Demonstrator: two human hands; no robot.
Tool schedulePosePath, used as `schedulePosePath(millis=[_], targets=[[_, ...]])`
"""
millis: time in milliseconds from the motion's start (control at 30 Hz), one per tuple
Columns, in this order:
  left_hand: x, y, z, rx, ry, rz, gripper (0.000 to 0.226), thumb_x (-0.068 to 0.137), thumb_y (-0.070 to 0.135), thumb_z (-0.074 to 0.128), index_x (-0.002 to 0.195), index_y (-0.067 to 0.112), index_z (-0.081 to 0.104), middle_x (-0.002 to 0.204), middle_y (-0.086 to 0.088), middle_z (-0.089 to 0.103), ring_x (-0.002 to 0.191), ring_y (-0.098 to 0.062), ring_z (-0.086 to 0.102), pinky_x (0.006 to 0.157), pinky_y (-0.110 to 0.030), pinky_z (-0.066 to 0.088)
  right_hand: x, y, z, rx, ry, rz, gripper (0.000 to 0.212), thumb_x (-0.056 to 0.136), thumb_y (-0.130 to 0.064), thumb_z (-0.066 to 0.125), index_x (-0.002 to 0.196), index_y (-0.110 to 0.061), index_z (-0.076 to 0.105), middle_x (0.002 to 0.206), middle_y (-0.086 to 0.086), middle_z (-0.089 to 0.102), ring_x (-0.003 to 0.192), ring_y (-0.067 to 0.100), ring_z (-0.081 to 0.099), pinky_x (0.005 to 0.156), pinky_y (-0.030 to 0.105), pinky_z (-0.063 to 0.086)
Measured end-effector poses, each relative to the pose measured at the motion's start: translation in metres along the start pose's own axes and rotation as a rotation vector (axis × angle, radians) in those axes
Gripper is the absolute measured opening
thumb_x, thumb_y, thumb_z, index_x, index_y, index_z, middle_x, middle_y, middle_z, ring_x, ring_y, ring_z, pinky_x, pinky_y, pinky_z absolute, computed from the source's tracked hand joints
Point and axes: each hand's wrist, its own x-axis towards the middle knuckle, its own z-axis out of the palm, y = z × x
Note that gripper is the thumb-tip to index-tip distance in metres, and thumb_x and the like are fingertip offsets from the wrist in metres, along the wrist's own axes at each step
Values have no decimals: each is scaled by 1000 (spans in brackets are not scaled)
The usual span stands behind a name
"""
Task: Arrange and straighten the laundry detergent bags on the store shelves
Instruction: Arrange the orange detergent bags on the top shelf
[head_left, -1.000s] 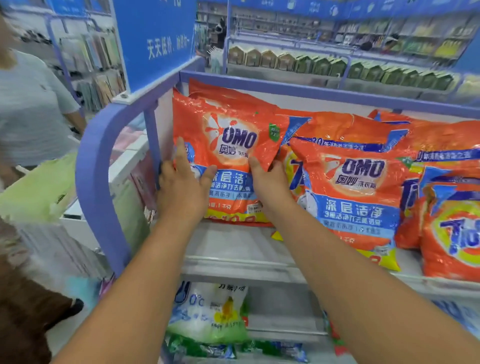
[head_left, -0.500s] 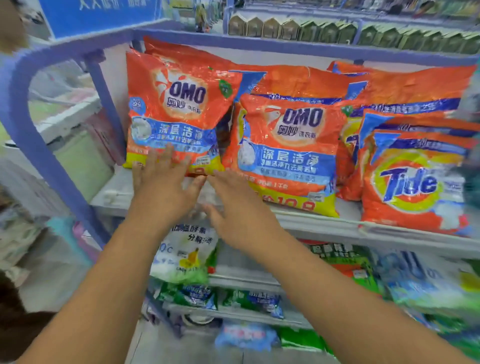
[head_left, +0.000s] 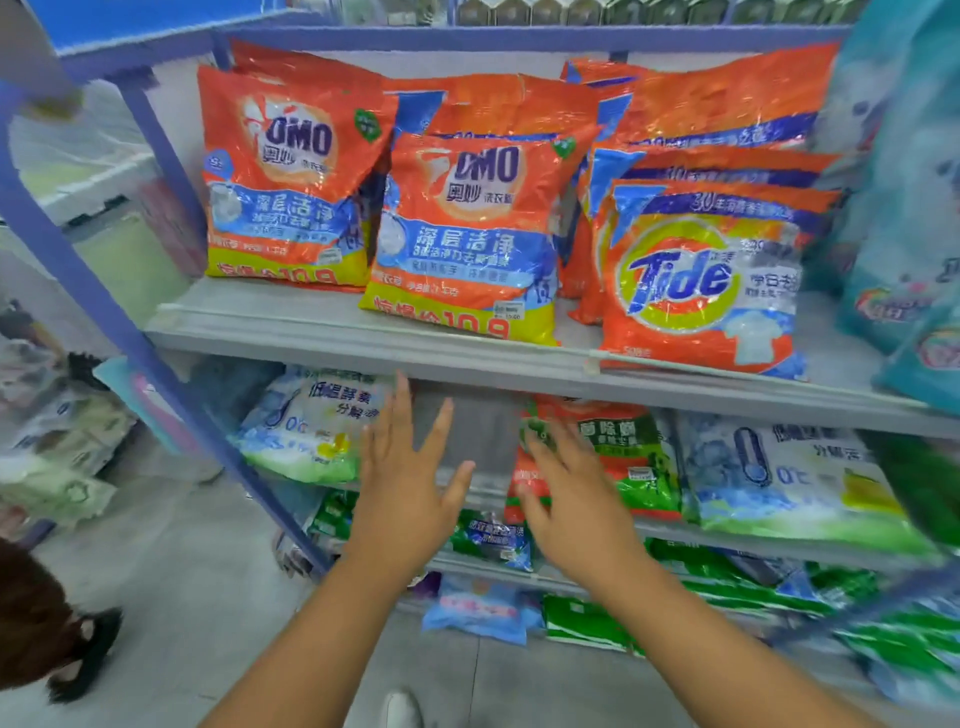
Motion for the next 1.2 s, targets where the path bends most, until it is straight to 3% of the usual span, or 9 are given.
schedulePosePath(millis=[200, 367, 567, 700, 800, 900, 1000, 1100, 1200], targets=[[9, 33, 49, -63, -191, -63, 86, 84, 71, 19, 159, 29, 25, 168, -14, 8, 155, -35, 4, 125, -54, 11, 2, 65, -12, -30, -110, 331, 68, 101, -48, 45, 160, -25, 19, 168, 6, 12, 155, 28, 9, 126, 41, 15], [27, 42, 81, -192, -368, -181, 75, 97, 58, 48, 160, 30, 19, 169, -10, 5, 155, -31, 6, 126, -43, 13, 27, 107, 0, -41, -143, 484, 73, 100, -51, 45, 160, -22, 16, 166, 10, 18, 152, 32, 17, 121, 45, 27], [59, 45, 117, -407, -584, -305, 81, 98, 53, 53, 161, 19, 15, 165, -8, 24, 151, -28, 28, 119, -38, 28, 48, 135, 25, 47, -181, 679, 85, 92, -60, 51, 157, -28, 6, 157, 19, 32, 139, 38, 42, 107, 48, 47], [78, 47, 132, -605, -587, -423, 59, 91, 50, 67, 138, 18, 50, 128, -6, 66, 119, -27, 63, 99, -34, 50, 55, 144, 28, 192, -181, 787, 80, 90, -62, 58, 148, -13, 32, 121, 9, 64, 111, 31, 62, 95, 35, 52], [84, 39, 140, -642, -637, -462, 38, 84, 48, 76, 110, 22, 65, 106, -1, 73, 100, -22, 70, 87, -28, 53, 62, 148, 25, 389, -66, 895, 95, 79, -62, 72, 149, -14, 32, 140, 9, 56, 125, 27, 56, 105, 32, 45], [88, 25, 143, -773, -634, -554, 41, 70, 42, 83, 102, 18, 71, 100, 0, 77, 91, -19, 74, 90, -37, 59, 67, 136, 21, 511, -114, 857, 59, 82, -50, 76, 126, -22, 49, 123, 3, 62, 108, 21, 59, 91, 27, 45], [87, 10, 130, -809, -629, -588, 44, 78, 33, 80, 117, 21, 65, 104, 3, 75, 94, -17, 72, 93, -42, 58, 73, 120, 24, 641, -166, 781, 40, 89, -35, 74, 118, -23, 50, 104, -6, 63, 89, 10, 57, 79, 22, 42], [81, 2, 102, -684, -594, -565, 44, 89, 25, 72, 131, 25, 58, 113, 6, 71, 98, -16, 68, 92, -36, 57, 76, 105, 38, 754, -149, 718, 35, 89, -25, 75, 117, -24, 54, 94, -14, 64, 85, 2, 59, 66, 18, 44], [77, -7, 80, -589, -530, -548, 53, 93, 19, 67, 142, 31, 51, 111, 13, 61, 90, -12, 62, 74, -22, 50, 79, 86, 52, 813, -177, 644, 42, 92, -19, 71, 130, -27, 54, 109, -6, 67, 92, 14, 63, 70, 21, 48]])
